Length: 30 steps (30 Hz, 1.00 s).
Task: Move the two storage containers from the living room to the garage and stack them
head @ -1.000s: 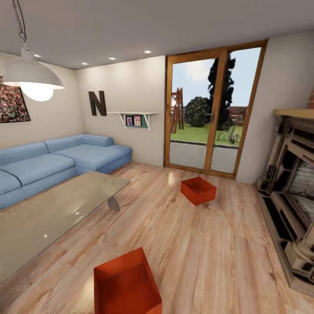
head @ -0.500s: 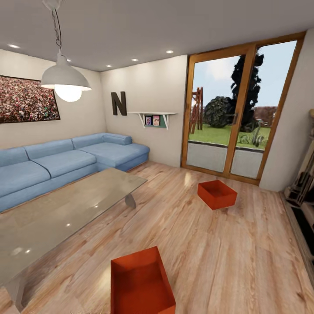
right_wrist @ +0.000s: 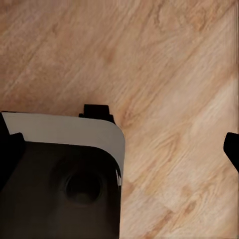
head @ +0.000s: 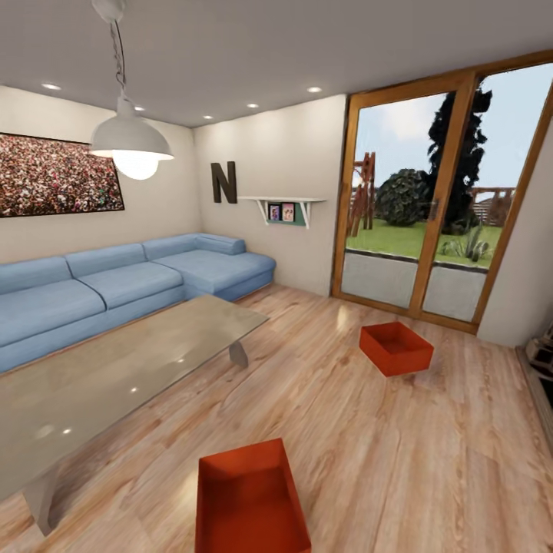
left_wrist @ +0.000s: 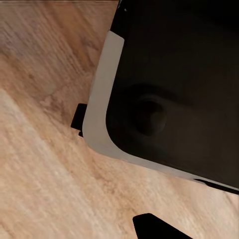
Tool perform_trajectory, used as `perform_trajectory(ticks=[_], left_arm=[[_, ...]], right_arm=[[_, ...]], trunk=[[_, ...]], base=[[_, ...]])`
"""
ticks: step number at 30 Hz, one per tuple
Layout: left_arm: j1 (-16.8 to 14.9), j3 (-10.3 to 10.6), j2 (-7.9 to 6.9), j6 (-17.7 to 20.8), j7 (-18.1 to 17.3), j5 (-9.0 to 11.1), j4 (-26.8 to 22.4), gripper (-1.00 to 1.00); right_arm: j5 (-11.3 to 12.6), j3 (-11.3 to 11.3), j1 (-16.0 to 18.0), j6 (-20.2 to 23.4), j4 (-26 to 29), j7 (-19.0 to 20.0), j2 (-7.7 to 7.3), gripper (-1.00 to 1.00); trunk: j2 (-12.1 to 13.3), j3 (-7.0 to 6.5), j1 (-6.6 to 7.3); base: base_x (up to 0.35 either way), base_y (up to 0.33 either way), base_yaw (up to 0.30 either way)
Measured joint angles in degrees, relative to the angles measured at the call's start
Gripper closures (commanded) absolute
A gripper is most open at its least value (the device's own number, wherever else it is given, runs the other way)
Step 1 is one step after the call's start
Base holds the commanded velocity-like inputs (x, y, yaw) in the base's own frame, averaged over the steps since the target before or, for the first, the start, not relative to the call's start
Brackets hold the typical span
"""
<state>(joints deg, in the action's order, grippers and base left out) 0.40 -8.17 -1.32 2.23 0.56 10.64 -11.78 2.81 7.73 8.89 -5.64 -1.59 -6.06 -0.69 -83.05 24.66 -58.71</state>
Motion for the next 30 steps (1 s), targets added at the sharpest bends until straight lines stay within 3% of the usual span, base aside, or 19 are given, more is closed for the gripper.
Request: perform_trajectory(ticks=[18,30], left_arm=[[0.0,0.0,0.0,0.0,0.0,0.0,0.0,-1.0],[0.0,0.0,-0.01,0.0,0.0,-0.1,0.0,-1.0]], right_arm=[[0.0,0.1,0.0,0.0,0.0,0.1,0.06,-1.0],[-0.2,0.2,0.0,0.0,0.0,0.1,0.02,-1.0]], trunk=[[0.0,0.0,0.0],[0.0,0.0,-0.01]], base=[[0.163,-0.238,0.0],[0.045,-0.037,0.165]])
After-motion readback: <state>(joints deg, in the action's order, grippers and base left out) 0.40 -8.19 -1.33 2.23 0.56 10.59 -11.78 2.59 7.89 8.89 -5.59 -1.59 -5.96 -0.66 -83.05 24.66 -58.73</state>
